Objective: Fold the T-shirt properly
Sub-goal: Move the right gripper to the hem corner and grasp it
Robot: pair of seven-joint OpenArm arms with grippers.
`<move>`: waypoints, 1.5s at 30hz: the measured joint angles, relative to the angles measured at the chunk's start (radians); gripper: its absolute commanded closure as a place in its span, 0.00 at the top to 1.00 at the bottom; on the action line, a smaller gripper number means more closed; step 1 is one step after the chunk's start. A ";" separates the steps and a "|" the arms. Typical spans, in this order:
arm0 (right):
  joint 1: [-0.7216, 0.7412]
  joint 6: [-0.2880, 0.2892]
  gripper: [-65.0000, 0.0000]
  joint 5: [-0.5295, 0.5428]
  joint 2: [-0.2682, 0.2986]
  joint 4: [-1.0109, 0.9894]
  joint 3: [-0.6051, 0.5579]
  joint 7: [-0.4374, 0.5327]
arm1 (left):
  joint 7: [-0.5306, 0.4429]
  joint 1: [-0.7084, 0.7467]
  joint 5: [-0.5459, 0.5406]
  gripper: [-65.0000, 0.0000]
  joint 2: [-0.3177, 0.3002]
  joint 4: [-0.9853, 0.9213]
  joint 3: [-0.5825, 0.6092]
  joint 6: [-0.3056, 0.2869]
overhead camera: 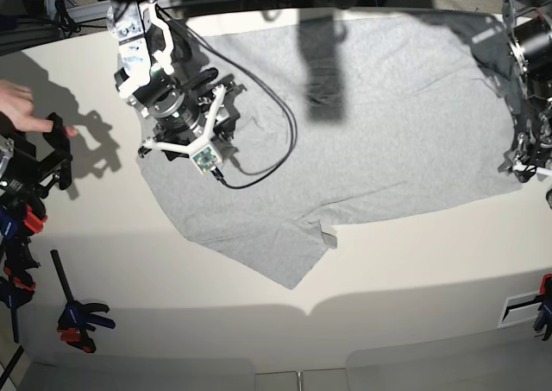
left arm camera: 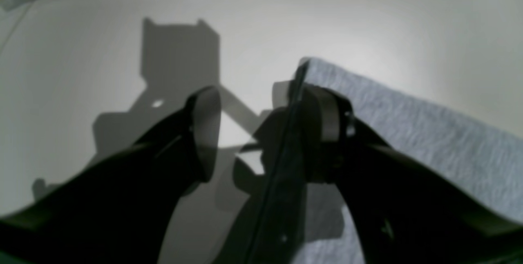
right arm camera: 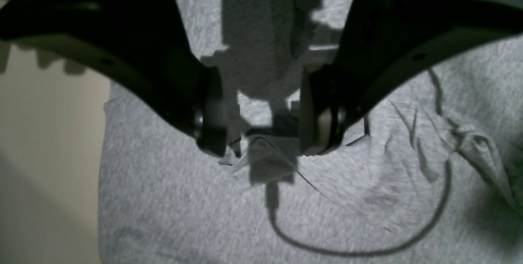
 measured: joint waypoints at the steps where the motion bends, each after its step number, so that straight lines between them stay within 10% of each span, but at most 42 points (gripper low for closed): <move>1: 0.000 0.000 0.43 0.000 0.000 0.000 0.000 0.000 | 0.008 -0.004 -0.008 0.45 0.000 0.000 -0.002 -0.021; 7: 0.000 0.000 0.43 0.000 -0.009 0.000 -0.001 0.005 | 0.103 -0.008 -0.117 0.45 0.008 0.001 -0.004 -0.217; 15: 0.000 0.000 0.43 0.000 -0.009 0.000 -0.001 0.004 | 0.110 -0.010 -0.150 0.40 0.008 0.001 -0.004 -0.218; 20: 0.000 0.000 0.43 0.000 -0.009 0.000 -0.001 0.006 | 0.103 -0.008 -0.141 0.00 0.008 -0.001 -0.004 -0.215; 30: 0.192 -0.058 0.43 -0.003 -0.011 -0.071 0.000 0.093 | 0.081 -0.008 -0.141 0.00 0.011 -0.001 -0.003 -0.214; 39: 0.611 -0.084 0.43 0.086 -0.017 -0.613 0.000 0.114 | 0.080 -0.008 -0.143 0.00 0.013 -0.001 -0.003 -0.217; 45: 0.863 0.062 0.43 0.024 -0.103 -1.126 0.001 0.194 | 0.081 -0.008 -0.148 0.00 0.013 -0.001 -0.003 -0.218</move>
